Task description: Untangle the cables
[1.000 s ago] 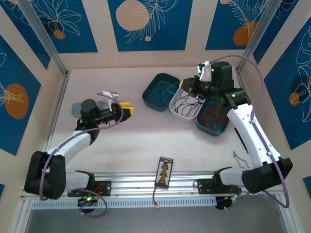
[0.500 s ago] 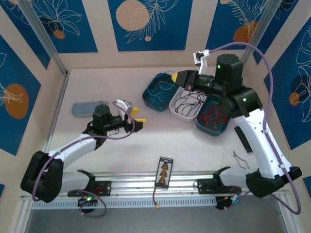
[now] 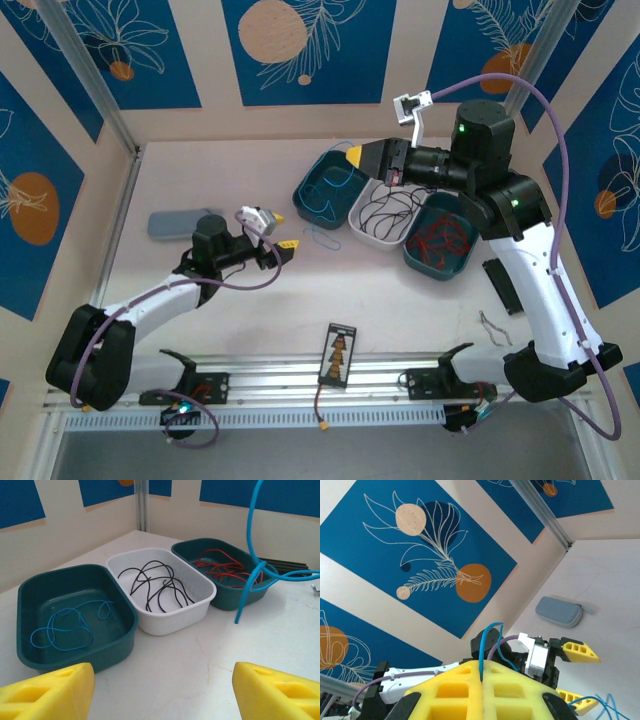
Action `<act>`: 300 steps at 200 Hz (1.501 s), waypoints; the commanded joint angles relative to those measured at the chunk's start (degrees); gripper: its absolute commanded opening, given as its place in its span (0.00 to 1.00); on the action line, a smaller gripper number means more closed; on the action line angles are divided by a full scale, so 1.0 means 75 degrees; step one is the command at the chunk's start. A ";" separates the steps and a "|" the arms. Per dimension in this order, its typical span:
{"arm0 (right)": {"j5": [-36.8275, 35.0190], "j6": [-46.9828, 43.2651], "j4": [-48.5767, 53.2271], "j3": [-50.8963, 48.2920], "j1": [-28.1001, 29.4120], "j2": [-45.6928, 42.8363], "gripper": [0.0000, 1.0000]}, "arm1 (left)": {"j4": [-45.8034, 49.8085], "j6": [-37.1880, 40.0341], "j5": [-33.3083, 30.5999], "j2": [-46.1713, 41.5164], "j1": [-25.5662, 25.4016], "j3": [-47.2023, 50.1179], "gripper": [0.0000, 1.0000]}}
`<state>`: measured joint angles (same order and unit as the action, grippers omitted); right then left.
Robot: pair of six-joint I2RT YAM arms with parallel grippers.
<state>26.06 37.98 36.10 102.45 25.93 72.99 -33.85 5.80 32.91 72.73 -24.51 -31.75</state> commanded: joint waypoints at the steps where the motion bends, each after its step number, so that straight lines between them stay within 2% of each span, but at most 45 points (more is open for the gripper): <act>1: 0.0345 -0.0118 0.0039 0.0297 0.0058 0.0053 0.00 | -0.0101 0.0379 0.0234 0.0094 -0.0045 -0.0244 0.72; 85: 0.0429 -0.0059 -0.0051 0.0338 0.0111 0.0120 0.00 | 0.0528 0.0999 0.0442 0.0113 -0.0036 -0.0728 0.66; 115: 0.0452 -0.0059 -0.0075 0.0343 0.0178 0.0143 0.00 | 0.0441 0.0971 0.0456 0.0121 -0.0033 -0.0771 0.56; 151: 0.0462 -0.0016 -0.0124 0.0355 0.0248 0.0170 0.00 | 0.0401 0.0977 0.0451 0.0139 -0.0045 -0.0839 0.18; 209: 0.0455 -0.0036 -0.0096 0.0414 0.0305 0.0223 0.00 | 0.0200 0.0867 0.0729 0.0414 -0.0069 -0.1128 0.19; 238: 0.0375 -0.0071 -0.0044 0.0438 0.0293 0.0249 0.00 | 0.0306 0.0851 0.0758 0.0463 -0.0070 -0.1185 0.01; 249: 0.0326 -0.0122 0.0022 0.0455 0.0259 0.0252 0.00 | 0.0348 0.0859 0.0696 0.0440 -0.0062 -0.1158 0.00; 275: -0.0261 -0.0400 0.0282 0.0464 0.0044 0.0113 0.00 | 0.0353 0.0808 0.0503 0.0200 -0.0071 -0.0906 0.00; 300: -0.1763 -0.0693 0.0736 0.0231 -0.0358 -0.0258 0.00 | 0.0322 0.0826 0.0407 -0.0289 -0.0062 -0.0465 0.00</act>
<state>23.55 35.99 37.60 104.16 25.78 74.17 -30.79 12.08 36.12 74.59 -24.67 -37.98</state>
